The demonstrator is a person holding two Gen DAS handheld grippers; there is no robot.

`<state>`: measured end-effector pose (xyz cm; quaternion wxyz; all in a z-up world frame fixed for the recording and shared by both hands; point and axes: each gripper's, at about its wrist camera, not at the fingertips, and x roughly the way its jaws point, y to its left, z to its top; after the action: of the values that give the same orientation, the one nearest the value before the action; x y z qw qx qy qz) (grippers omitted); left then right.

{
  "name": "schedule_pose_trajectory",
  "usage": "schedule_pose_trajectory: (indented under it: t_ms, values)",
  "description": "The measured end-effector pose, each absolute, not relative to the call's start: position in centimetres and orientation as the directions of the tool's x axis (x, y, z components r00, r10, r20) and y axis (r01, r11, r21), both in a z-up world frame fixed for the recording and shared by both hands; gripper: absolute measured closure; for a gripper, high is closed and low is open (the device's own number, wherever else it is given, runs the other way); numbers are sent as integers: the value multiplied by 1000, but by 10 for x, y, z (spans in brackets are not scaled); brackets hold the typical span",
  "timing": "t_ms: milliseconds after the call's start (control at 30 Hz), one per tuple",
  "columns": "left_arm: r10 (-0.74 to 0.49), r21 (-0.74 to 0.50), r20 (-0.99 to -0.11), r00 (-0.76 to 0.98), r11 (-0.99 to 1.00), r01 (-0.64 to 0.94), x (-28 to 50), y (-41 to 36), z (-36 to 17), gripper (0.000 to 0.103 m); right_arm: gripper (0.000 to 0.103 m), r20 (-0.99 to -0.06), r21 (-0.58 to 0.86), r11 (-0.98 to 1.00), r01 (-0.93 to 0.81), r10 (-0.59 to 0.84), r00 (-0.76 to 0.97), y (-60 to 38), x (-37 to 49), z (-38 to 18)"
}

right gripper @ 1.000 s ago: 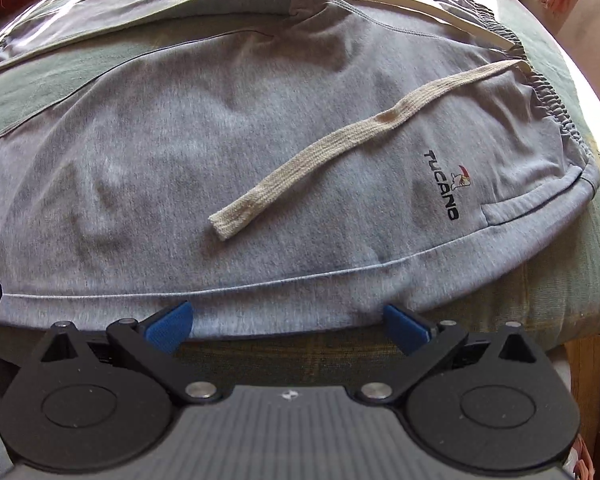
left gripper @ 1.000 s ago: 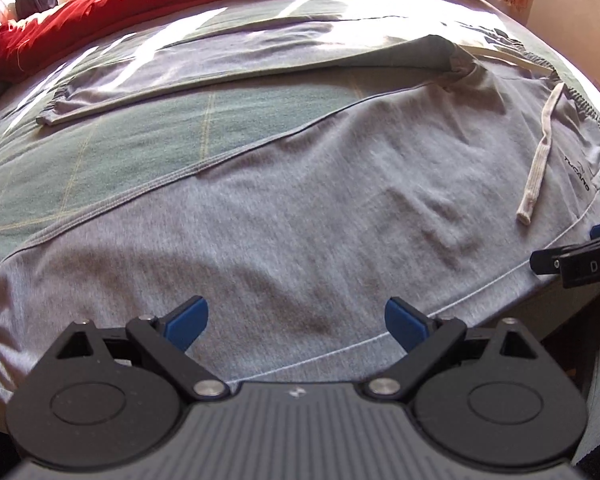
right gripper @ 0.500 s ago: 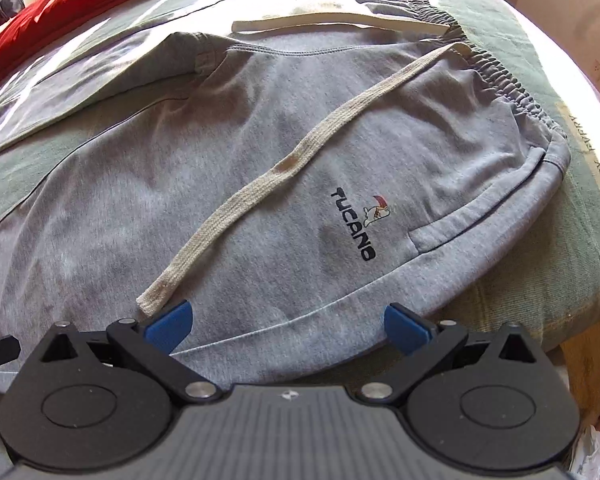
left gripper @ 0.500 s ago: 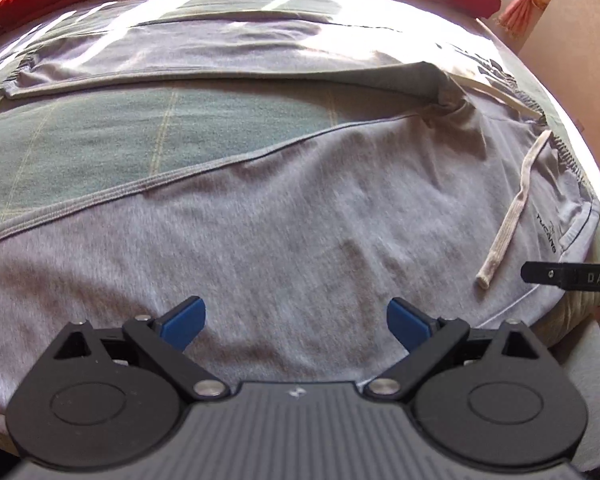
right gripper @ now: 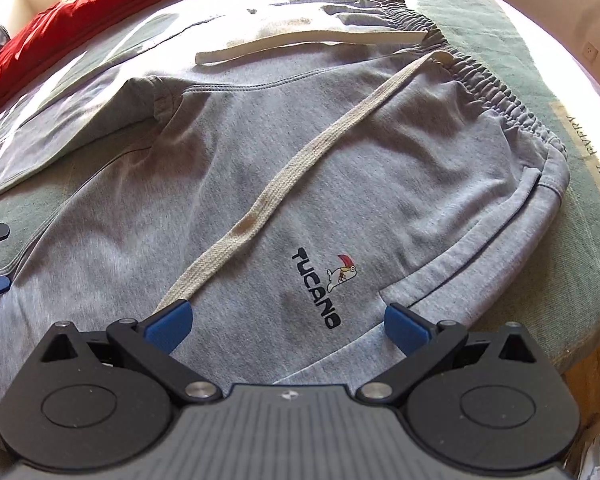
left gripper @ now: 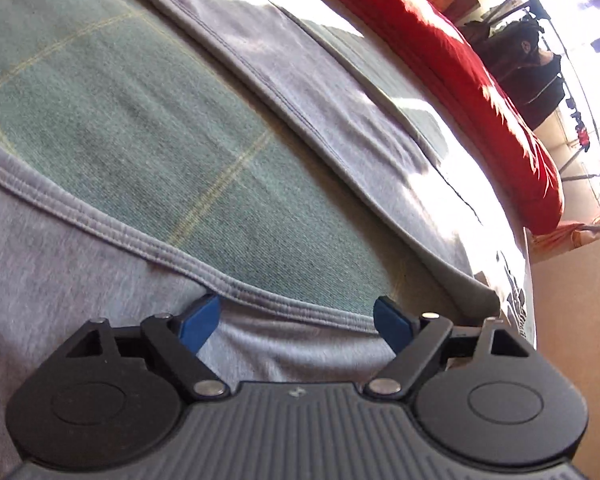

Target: Fold clothes

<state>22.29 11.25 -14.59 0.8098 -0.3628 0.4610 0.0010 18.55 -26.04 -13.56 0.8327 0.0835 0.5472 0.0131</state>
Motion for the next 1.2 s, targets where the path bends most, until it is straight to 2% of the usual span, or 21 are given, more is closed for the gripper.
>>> schedule_pose_trajectory:
  t_ms: [267, 533, 667, 867, 1000, 1200]
  values:
    - [-407, -657, -690, 599, 700, -280, 235, 85, -120, 16, 0, -902, 185, 980, 70, 141, 409, -263, 193, -137]
    - [-515, -694, -685, 515, 677, -245, 263, 39, -146, 16, 0, -904, 196, 980, 38, 165, 394, -265, 195, -141]
    - [-432, -640, -725, 537, 710, -293, 263, 39, -157, 17, 0, -907, 180, 984, 6, 163, 388, -262, 196, -146]
    - [-436, -639, -709, 554, 730, -243, 267, 25, -135, 15, 0, -905, 175, 984, -23, 170, 391, -262, 197, -149]
    - [-529, -695, -677, 511, 689, -207, 276, 6, -144, 13, 0, -903, 172, 984, -33, 171, 393, -262, 198, -150]
    - [-430, -623, -735, 525, 735, -270, 284, 4, -152, 14, 0, -901, 159, 985, -64, 171, 398, -261, 196, -152]
